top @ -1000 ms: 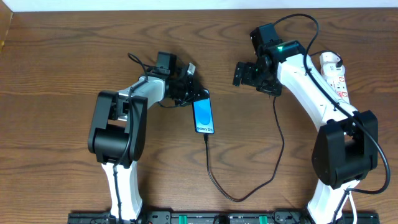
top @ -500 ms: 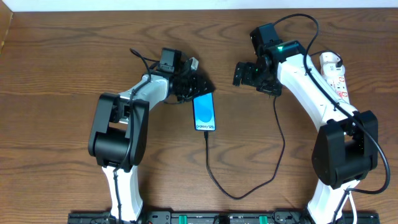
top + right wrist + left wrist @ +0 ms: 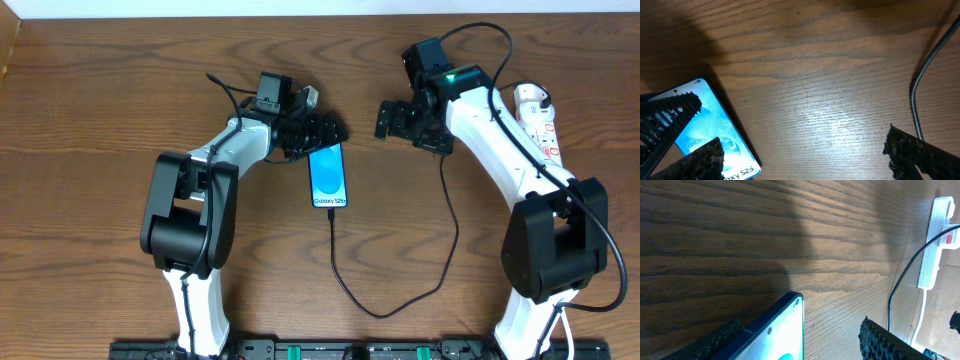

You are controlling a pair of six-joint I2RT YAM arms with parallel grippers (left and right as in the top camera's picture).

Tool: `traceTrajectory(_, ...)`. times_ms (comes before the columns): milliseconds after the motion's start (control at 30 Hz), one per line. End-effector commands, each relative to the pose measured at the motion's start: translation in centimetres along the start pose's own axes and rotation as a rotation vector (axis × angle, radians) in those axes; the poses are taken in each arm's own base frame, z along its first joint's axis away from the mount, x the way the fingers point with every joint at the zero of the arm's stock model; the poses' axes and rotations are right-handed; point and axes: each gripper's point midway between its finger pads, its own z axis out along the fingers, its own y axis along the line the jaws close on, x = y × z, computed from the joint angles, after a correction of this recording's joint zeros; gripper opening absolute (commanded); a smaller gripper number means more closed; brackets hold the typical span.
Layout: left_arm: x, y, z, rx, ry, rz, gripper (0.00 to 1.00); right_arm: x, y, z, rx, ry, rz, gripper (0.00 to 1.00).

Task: Plug charger to phone and switch on socket
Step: 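Lower the phone flat onto the table center with the left gripper, then open the left gripper and lift it off the phone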

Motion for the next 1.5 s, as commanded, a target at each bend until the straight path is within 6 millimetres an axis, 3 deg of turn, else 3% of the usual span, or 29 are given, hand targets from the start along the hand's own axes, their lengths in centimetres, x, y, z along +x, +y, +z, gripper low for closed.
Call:
traceTrajectory(0, 2.9, 9.5, 1.7, -0.333, 0.033, -0.097, 0.76, -0.3, -0.1, -0.7, 0.002, -0.019, -0.016, 0.99)
traceTrajectory(300, 3.5, 12.9, 0.1, -0.538, 0.023, -0.110, 0.77, -0.3, 0.0, -0.7, 0.000, -0.020, -0.016, 0.99)
traceTrajectory(733, 3.3, 13.6, -0.4, -0.585, 0.009, -0.102, 0.77, -0.2, 0.0, -0.7, -0.002, -0.017, -0.017, 0.99)
traceTrajectory(900, 2.2, 13.9, -1.9, -0.662, -0.038, -0.085, 0.78, -0.2, 0.0, -0.7, 0.000, -0.015, -0.024, 0.99)
traceTrajectory(1067, 0.3, 12.6, -4.6, -0.709, -0.111, -0.017, 0.81, -0.2, 0.0, -0.7, 0.000, -0.015, -0.027, 0.99)
traceTrajectory(1233, -1.4, 10.6, -9.2, -0.788, -0.220, 0.019, 0.81, -0.2, 0.0, -0.7, 0.000, -0.015, -0.027, 0.99)
traceTrajectory(1467, -2.5, 5.4, -15.9, -0.773, -0.363, 0.087, 0.81, -0.1, 0.0, -0.7, 0.001, -0.014, -0.027, 0.99)
